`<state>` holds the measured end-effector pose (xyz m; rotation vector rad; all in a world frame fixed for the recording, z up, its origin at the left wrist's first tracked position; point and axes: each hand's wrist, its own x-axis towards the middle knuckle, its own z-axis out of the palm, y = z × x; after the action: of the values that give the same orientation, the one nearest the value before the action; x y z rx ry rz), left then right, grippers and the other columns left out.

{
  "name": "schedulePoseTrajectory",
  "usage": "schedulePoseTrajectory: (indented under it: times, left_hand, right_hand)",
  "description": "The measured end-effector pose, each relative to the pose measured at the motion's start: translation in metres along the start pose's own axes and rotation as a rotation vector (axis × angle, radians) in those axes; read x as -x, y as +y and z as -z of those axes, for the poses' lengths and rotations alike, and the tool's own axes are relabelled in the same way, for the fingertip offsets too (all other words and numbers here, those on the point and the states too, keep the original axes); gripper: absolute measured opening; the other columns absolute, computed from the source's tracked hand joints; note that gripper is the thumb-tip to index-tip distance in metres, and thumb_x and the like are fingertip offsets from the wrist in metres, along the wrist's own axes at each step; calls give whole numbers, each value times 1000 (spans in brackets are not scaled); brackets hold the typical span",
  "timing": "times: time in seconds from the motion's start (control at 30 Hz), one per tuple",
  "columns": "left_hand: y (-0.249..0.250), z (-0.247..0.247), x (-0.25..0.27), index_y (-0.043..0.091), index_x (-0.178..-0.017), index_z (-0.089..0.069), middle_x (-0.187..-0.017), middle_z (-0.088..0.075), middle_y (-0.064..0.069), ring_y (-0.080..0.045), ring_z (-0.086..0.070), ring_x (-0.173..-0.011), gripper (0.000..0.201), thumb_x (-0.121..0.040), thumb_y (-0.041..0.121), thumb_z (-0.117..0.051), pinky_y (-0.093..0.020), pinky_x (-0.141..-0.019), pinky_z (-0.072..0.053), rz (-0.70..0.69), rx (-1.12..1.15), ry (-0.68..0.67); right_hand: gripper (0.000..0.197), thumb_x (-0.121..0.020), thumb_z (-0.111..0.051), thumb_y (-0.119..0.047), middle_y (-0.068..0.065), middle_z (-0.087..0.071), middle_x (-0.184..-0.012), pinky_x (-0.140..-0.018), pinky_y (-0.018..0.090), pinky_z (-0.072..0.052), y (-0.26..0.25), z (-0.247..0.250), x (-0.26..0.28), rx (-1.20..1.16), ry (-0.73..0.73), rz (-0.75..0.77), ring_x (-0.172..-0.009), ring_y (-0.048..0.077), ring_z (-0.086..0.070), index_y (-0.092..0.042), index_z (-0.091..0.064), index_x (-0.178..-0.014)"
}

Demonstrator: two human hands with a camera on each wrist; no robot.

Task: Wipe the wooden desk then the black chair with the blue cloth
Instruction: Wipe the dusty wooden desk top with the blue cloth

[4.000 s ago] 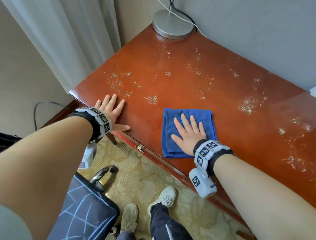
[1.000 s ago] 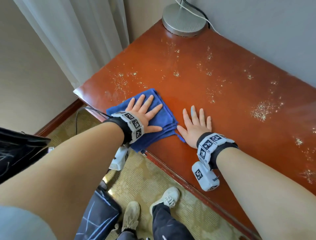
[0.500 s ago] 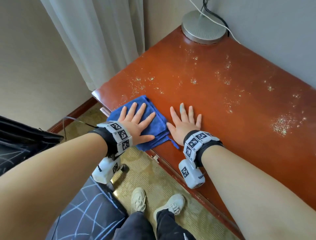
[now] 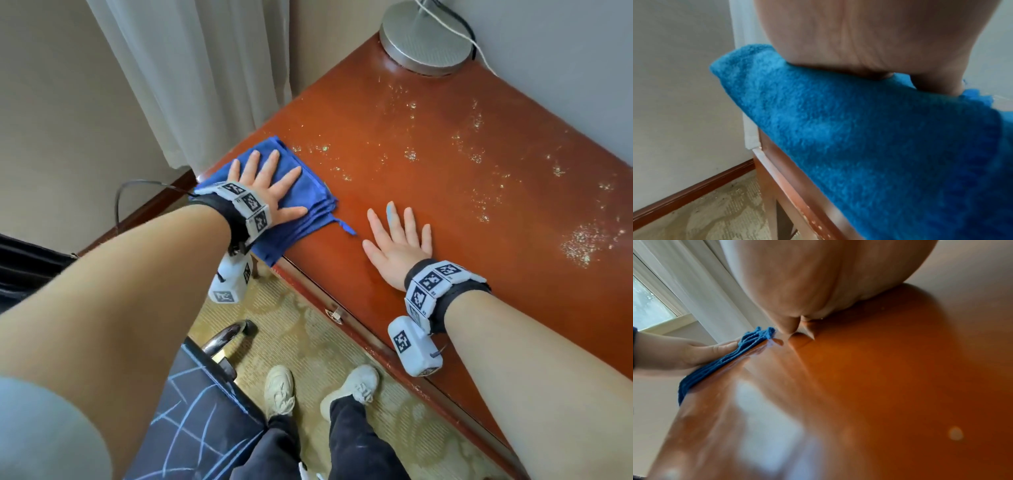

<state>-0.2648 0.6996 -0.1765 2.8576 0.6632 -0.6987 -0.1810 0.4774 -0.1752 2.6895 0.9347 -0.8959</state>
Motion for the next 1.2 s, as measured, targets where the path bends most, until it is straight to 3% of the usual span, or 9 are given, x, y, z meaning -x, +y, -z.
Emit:
schedulePoseTrajectory:
  times: [0.23,0.4,0.5,0.63,0.83,0.93,1.2]
  left_hand:
    - [-23,5,-5,40,-148,6,-157,16,-1,-29,14,-144,76,-86,72,-25,-48,-115,7,152,63,7]
    - [-10,0,13,34,-149,9,-157,17,-5,-32,15,-143,76,-88,70,-20,-49,-115,7,200,38,-8]
    - [10,-11,35,34,-147,16,-155,23,-5,-34,19,-142,77,-88,70,-19,-50,-114,8,56,-73,-62]
    - [53,-19,52,36,-143,24,-152,31,-4,-35,26,-139,77,-88,70,-17,-52,-111,15,-192,-221,-135]
    - [72,0,10,38,-143,23,-152,30,-1,-32,25,-140,80,-86,74,-20,-51,-112,14,-339,-324,-117]
    - [78,16,-24,40,-144,20,-154,28,0,-31,23,-141,81,-84,75,-21,-51,-112,13,-310,-269,-97]
    - [54,40,-68,40,-147,9,-157,18,-2,-31,14,-144,81,-84,74,-28,-50,-114,6,-107,-79,-20]
  right_hand:
    - [54,-98,-8,-50,-5,30,-152,-112,47,16,1,1,0,5,-23,9,-139,22,28,-38,17,-145]
    - [62,-97,-16,-55,-2,30,-152,-114,48,12,2,10,-1,-48,-48,12,-140,22,26,-36,16,-146]
    - [74,-92,-23,-64,1,28,-153,-114,52,9,7,30,-8,-93,-2,-70,-141,27,23,-34,18,-146]
    - [78,-90,-25,-67,-1,29,-153,-113,55,8,17,38,-18,-17,-89,-69,-141,27,23,-34,18,-146]
    - [73,-92,-20,-63,-1,36,-149,-111,55,14,19,26,-21,-4,-87,-54,-138,28,30,-34,22,-144]
    - [70,-94,-22,-56,-1,36,-149,-111,55,14,20,25,-23,-2,-78,-57,-138,29,31,-34,21,-145]
    - [67,-93,-16,-62,-4,34,-150,-112,53,15,22,23,-25,-22,-74,-59,-138,26,31,-37,21,-144]
